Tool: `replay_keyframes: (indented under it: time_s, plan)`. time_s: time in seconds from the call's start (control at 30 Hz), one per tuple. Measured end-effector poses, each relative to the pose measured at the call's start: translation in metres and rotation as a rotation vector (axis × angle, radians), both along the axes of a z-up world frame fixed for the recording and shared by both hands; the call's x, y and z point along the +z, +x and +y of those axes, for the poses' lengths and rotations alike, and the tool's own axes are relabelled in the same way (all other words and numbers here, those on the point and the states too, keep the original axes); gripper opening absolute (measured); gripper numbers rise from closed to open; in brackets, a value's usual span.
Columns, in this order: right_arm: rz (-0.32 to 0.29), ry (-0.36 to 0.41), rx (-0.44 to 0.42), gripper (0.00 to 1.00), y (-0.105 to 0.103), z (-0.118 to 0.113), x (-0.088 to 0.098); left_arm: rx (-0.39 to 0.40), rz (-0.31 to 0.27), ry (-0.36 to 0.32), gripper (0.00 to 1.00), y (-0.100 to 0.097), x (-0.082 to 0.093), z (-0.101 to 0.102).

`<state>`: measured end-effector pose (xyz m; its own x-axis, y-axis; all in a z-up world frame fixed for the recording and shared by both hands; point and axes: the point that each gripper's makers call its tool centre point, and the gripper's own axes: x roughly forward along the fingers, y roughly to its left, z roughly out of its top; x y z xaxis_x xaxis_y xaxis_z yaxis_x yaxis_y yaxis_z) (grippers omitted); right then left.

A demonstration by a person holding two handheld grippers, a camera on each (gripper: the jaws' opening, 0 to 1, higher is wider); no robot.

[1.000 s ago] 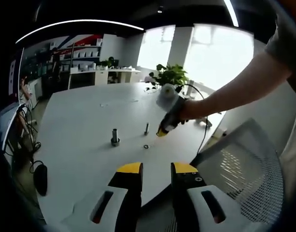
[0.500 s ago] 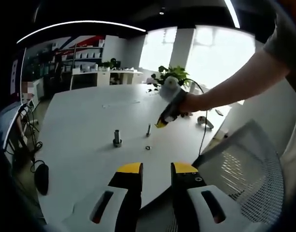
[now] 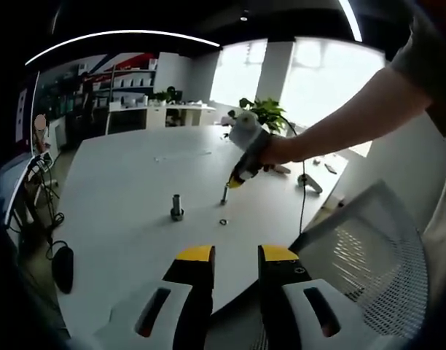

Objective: Place the washer onto the threaded stud by aligning its center hole with the stud, sliding it down to the base, and recovering from edge contact or off-axis alignment until the washer reaches the visible bottom stop.

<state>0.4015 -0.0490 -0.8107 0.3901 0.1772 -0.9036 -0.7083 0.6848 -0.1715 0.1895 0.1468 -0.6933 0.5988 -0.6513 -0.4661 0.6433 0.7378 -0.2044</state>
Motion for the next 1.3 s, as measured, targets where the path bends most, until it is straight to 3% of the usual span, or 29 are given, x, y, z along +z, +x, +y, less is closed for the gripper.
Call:
replay_keyframes:
  time_s: [0.8,1.3]
  plan:
    - [0.037,-0.013,0.013,0.14,0.0,0.006,-0.014,0.009,0.005,0.006,0.21,0.001,-0.001,0.003]
    - [0.089,-0.023,0.002,0.14,-0.001,0.005,-0.044,0.009,0.019,0.017,0.21,0.001,-0.004,0.003]
